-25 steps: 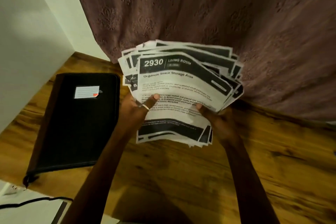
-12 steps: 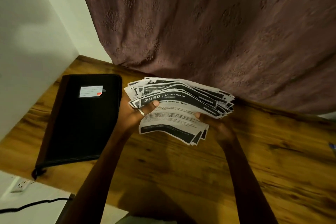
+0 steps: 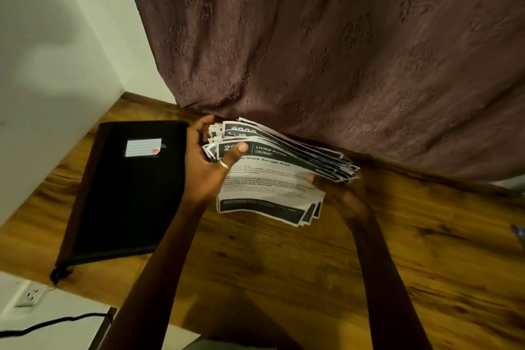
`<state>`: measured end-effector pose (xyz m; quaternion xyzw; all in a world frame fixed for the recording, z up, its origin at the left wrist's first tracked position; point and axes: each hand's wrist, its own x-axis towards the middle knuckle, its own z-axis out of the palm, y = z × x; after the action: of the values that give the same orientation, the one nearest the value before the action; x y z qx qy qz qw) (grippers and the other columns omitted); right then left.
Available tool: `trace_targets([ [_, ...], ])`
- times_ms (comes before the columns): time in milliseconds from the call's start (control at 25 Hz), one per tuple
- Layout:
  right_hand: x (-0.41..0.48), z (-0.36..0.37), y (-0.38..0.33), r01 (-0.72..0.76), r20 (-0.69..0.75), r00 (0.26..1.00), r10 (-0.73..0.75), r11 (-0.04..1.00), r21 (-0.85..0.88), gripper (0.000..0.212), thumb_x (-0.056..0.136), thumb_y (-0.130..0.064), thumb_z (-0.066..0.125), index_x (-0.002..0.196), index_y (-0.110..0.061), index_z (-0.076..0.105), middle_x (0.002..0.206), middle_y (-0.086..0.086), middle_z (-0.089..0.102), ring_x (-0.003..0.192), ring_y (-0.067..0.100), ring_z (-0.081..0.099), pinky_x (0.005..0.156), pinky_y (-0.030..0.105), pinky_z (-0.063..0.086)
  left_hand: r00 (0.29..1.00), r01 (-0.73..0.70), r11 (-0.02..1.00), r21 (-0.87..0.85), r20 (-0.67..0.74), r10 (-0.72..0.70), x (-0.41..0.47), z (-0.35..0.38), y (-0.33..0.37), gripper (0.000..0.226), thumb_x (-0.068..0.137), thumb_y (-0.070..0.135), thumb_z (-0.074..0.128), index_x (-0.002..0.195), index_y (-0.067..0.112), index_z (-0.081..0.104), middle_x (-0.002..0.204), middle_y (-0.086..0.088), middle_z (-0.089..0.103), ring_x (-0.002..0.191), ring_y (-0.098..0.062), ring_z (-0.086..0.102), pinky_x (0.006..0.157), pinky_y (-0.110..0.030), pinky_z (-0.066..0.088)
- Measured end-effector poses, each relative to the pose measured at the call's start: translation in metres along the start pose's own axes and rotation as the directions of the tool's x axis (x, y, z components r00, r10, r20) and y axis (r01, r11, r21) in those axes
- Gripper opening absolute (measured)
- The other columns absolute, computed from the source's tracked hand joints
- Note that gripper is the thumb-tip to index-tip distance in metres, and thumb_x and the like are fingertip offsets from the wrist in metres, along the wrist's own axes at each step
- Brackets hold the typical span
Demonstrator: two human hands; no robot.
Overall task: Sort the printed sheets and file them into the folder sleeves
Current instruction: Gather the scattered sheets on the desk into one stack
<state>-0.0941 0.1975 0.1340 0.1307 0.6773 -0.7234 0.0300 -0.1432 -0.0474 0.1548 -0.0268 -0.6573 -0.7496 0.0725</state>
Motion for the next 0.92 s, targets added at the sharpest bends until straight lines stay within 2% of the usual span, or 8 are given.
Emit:
trace_targets([
  [120, 0.002, 0.007, -0.004, -0.003, 0.023, 1.000, 0.003, 1.000, -0.029, 0.074, 0.055, -0.035, 0.091, 0.122, -0.020, 0.063, 0.116, 0.000, 0.072, 0.106, 0.019, 0.069, 0.088, 0.040, 0.057, 0.998, 0.003, 1.000, -0.005, 0.062, -0.002, 0.002, 0.004, -0.002, 0.072, 0.077, 0.030, 0.084, 0.136, 0.017, 0.045, 0.123, -0.005, 0.067, 0.112, -0.020, 0.067, 0.093, -0.038, 0.056],
  [280, 0.004, 0.008, -0.007, 0.015, 0.002, 1.000, -0.015, 0.999, -0.032, 0.049, 0.061, -0.025, 0.085, 0.106, -0.029, 0.065, 0.099, -0.014, 0.075, 0.092, 0.008, 0.072, 0.072, 0.026, 0.059, 1.000, -0.024, 1.000, -0.021, 0.007, 0.024, 0.002, 0.001, 0.001, 0.068, 0.076, 0.035, 0.080, 0.132, 0.011, 0.048, 0.119, -0.007, 0.068, 0.108, -0.021, 0.069, 0.086, -0.033, 0.057],
  [400, 0.002, 0.007, -0.007, -0.055, -0.010, 0.998, 0.055, 0.996, -0.071, 0.047, 0.059, -0.028, 0.087, 0.101, -0.030, 0.066, 0.095, -0.012, 0.076, 0.090, 0.010, 0.073, 0.078, 0.032, 0.058, 0.998, -0.055, 0.997, -0.047, -0.036, 0.053, 0.000, 0.002, 0.006, 0.063, 0.081, 0.044, 0.071, 0.130, 0.012, 0.049, 0.117, -0.006, 0.066, 0.103, -0.019, 0.067, 0.086, -0.034, 0.056],
  [560, -0.001, 0.008, -0.008, -0.020, 0.061, 0.998, 0.027, 0.993, -0.119, 0.041, 0.064, -0.028, 0.084, 0.101, -0.028, 0.068, 0.096, -0.013, 0.075, 0.090, 0.008, 0.072, 0.077, 0.028, 0.057, 0.987, -0.080, 0.997, 0.006, -0.136, 0.080, 0.006, 0.014, 0.013, 0.051, 0.083, 0.045, 0.076, 0.123, 0.021, 0.055, 0.101, 0.011, 0.067, 0.102, -0.014, 0.066, 0.096, -0.039, 0.053],
  [720, -0.001, 0.006, -0.006, 0.015, 0.057, 0.998, -0.003, 0.979, -0.205, 0.075, 0.056, -0.057, 0.089, 0.120, -0.027, 0.064, 0.118, -0.004, 0.070, 0.109, 0.016, 0.067, 0.096, 0.045, 0.053, 0.978, -0.112, 0.993, -0.022, -0.182, 0.106, 0.013, 0.013, 0.012, 0.034, 0.092, 0.011, 0.067, 0.124, 0.010, 0.054, 0.095, 0.008, 0.064, 0.094, -0.008, 0.063, 0.092, -0.031, 0.052],
  [800, -0.001, 0.007, -0.004, 0.031, 0.052, 0.998, -0.020, 0.973, -0.230, 0.090, 0.044, -0.073, 0.083, 0.120, -0.028, 0.062, 0.122, -0.003, 0.067, 0.112, 0.015, 0.064, 0.098, 0.042, 0.052, 0.977, -0.123, 0.992, -0.025, -0.179, 0.117, 0.014, 0.012, 0.011, 0.036, 0.093, 0.015, 0.067, 0.126, 0.011, 0.052, 0.096, 0.009, 0.065, 0.099, -0.011, 0.064, 0.098, -0.034, 0.050],
  [880, -0.002, 0.011, -0.009, 0.041, 0.059, 0.998, -0.028, 0.970, -0.239, 0.084, 0.040, -0.077, 0.079, 0.111, -0.034, 0.062, 0.117, -0.005, 0.068, 0.107, 0.014, 0.064, 0.095, 0.036, 0.052, 0.979, -0.096, 0.995, 0.004, -0.179, 0.096, 0.015, 0.014, 0.011, 0.041, 0.092, 0.026, 0.071, 0.127, 0.017, 0.051, 0.100, 0.012, 0.067, 0.107, -0.015, 0.064, 0.104, -0.042, 0.049],
  [920, -0.001, 0.013, -0.010, 0.071, 0.059, 0.997, -0.059, 0.970, -0.231, 0.067, 0.048, -0.072, 0.081, 0.103, -0.036, 0.066, 0.111, -0.006, 0.070, 0.104, 0.013, 0.066, 0.094, 0.037, 0.053, 0.979, -0.081, 0.997, 0.018, -0.187, 0.083, 0.016, 0.016, 0.012, 0.044, 0.090, 0.033, 0.072, 0.127, 0.020, 0.051, 0.104, 0.011, 0.067, 0.111, -0.018, 0.064, 0.105, -0.047, 0.048],
])
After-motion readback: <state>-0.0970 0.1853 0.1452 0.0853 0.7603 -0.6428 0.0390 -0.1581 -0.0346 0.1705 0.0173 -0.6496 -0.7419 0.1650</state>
